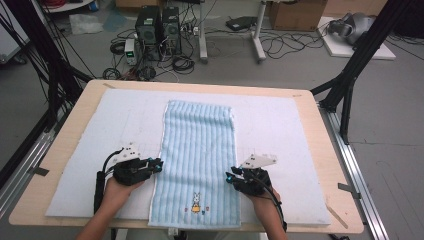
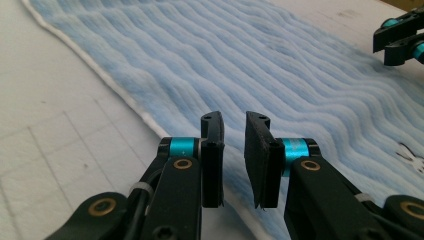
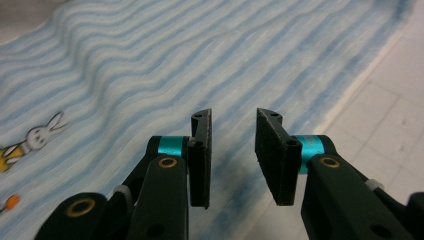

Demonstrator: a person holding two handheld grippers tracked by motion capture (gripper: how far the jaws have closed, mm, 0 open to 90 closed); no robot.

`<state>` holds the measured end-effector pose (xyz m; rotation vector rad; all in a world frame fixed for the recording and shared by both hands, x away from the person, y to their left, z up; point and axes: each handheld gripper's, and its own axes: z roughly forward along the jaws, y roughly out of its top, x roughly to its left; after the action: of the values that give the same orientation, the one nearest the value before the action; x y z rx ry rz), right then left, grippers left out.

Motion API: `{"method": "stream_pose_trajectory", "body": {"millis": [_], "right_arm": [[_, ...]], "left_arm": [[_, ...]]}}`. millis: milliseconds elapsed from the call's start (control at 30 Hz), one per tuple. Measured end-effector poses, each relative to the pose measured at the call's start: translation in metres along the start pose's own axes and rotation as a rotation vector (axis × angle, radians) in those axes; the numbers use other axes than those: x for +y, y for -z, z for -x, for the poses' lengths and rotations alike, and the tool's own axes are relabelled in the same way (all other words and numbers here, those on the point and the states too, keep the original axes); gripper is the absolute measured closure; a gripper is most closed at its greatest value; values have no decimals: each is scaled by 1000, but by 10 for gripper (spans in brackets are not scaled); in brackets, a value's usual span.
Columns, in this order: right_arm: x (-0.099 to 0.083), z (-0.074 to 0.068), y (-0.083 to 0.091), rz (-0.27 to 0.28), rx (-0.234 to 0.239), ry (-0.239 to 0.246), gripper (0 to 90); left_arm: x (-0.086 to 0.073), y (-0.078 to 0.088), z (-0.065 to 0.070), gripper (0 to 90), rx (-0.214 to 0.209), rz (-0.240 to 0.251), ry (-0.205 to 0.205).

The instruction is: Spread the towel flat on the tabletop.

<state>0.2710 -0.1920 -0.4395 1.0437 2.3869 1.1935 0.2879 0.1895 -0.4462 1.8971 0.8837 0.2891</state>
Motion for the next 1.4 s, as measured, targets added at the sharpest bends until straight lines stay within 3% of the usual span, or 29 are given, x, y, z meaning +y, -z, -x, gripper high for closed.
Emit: {"method": "stream_pose_trajectory", "body": {"millis": [133, 200, 267, 333, 400, 667, 900, 967, 1067, 1133, 1267, 1400], "right_arm": [[-5, -4, -5, -32, 14, 0, 680], [-7, -5, -7, -38, 17, -2, 714], [-6, -4, -6, -48, 37, -4, 789], [-6, -5, -5, -62, 47, 4, 838], [-6, -4, -4, -69, 58, 9, 856], [-13, -9, 6, -95, 142, 28, 861], [-18, -15, 16, -124, 191, 38, 822], [-18, -16, 17, -116, 189, 34, 773], [-14, -13, 20, -52, 160, 17, 733], [-12, -11, 19, -27, 132, 19, 719], [-7, -6, 14, -8, 77, 16, 718], [-6, -4, 4, -57, 72, 34, 718]], "left_arm": [[-2, -6, 6, 680, 7, -65, -6], [-2, -9, 10, 680, -6, -102, -20], [-2, -11, 14, 720, 16, -128, -71], [-3, -10, 18, 839, 38, -131, -92], [-4, -8, 19, 882, 27, -139, -88], [-12, 9, 25, 888, -19, -159, -120], [-17, 17, 28, 885, -52, -161, -105], [-17, 19, 26, 857, -49, -145, -93], [-13, 19, 19, 658, -25, -77, -68], [-10, 19, 13, 610, -9, -26, -61], [-2, 17, 4, 593, 18, 28, -33], [5, 12, -5, 600, 41, 43, -13]]}}
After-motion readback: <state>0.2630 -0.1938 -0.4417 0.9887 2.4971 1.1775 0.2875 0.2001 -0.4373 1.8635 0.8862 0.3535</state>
